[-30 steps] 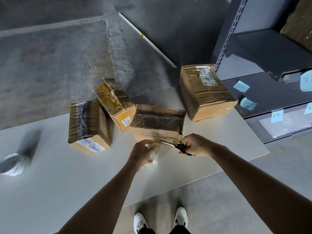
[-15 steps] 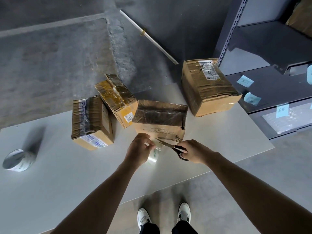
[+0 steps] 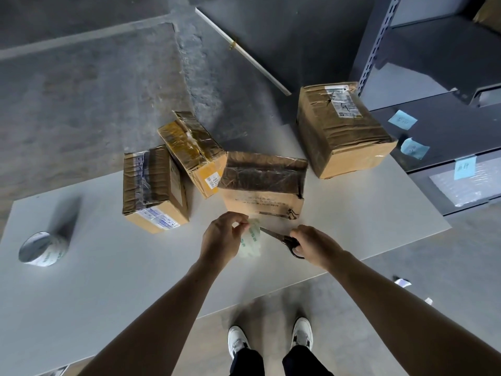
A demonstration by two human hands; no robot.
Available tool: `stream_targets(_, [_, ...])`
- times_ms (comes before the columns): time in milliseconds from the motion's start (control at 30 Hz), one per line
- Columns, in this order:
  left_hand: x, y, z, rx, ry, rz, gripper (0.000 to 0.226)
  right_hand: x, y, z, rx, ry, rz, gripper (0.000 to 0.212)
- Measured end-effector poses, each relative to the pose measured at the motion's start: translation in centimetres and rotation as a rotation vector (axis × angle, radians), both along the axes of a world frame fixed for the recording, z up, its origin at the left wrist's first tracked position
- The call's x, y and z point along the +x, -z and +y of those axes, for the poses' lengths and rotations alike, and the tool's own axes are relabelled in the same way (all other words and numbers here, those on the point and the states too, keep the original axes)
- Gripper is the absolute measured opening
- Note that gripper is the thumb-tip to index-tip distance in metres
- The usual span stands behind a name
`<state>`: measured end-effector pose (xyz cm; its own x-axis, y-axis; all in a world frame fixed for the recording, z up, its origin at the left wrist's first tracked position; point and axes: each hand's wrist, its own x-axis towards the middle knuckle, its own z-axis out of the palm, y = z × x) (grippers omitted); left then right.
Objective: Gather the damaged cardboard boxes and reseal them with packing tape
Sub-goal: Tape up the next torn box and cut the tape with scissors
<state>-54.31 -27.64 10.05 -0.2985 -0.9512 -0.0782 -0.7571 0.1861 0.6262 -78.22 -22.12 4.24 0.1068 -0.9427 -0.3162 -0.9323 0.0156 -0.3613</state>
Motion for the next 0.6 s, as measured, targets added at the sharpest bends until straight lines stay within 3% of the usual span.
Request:
stream_targets(167, [-0.6,-0.1,0.4,0.043,-0.054,0.0,0.017,0.6,-0.5,0.1,-0.037,0.055,-0.05,0.022])
stream_targets(300, [-0.8,-0.3,0.7,-0.035,-0.035,-0.007,0.017,2.9,-3.0,-0.3,-0.138,0.234,-0.395,0.011])
stream_targets(400, [-1.2,-0.9,0.8,-0.112,0.002,-0.034,0.024,4.9,-5.3,-0.1,-0.078,0.335,-0.673,0.037])
stream_targets(467, [-1.5,-1.3,1.0,-0.139,0.026,-0.056,0.025,5.9,-6.1,0.1,-0.015,0.392,-0.743,0.051])
stream_targets(600, [-1.5,-1.9,1.3,-0.234,0.086,-0.102,0.029,7.0,-7.8,-0.1,0.08,0.536,-0.9,0.045])
